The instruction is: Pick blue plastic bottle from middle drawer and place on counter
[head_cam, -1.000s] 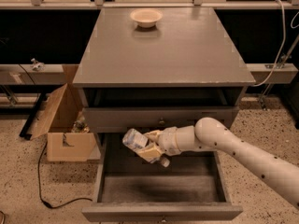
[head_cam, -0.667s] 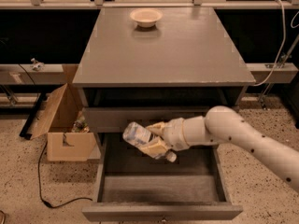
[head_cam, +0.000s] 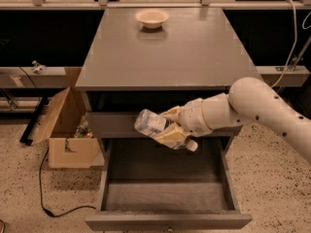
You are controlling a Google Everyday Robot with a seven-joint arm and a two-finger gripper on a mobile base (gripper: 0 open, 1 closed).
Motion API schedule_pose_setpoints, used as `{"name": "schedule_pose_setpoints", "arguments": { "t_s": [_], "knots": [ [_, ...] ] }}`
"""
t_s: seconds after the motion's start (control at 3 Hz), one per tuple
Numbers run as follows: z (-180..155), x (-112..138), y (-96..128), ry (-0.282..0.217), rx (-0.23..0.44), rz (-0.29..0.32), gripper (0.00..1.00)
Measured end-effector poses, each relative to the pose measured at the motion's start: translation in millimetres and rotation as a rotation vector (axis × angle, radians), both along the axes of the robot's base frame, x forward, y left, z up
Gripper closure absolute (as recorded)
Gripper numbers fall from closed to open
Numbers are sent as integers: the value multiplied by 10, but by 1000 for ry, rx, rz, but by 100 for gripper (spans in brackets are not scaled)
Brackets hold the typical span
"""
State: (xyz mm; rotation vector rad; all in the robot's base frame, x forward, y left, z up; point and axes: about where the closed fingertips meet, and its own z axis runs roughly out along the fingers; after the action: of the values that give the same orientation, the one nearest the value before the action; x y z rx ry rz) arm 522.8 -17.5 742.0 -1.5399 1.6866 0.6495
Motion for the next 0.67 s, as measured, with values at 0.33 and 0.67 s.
{"name": "schedule_pose_setpoints", "arguments": {
  "t_s": [0.33, 0.67],
  "knots": [
    [125, 17, -46, -5, -16, 5, 100],
    [325, 58, -161, -25, -27, -21, 100]
  ]
}}
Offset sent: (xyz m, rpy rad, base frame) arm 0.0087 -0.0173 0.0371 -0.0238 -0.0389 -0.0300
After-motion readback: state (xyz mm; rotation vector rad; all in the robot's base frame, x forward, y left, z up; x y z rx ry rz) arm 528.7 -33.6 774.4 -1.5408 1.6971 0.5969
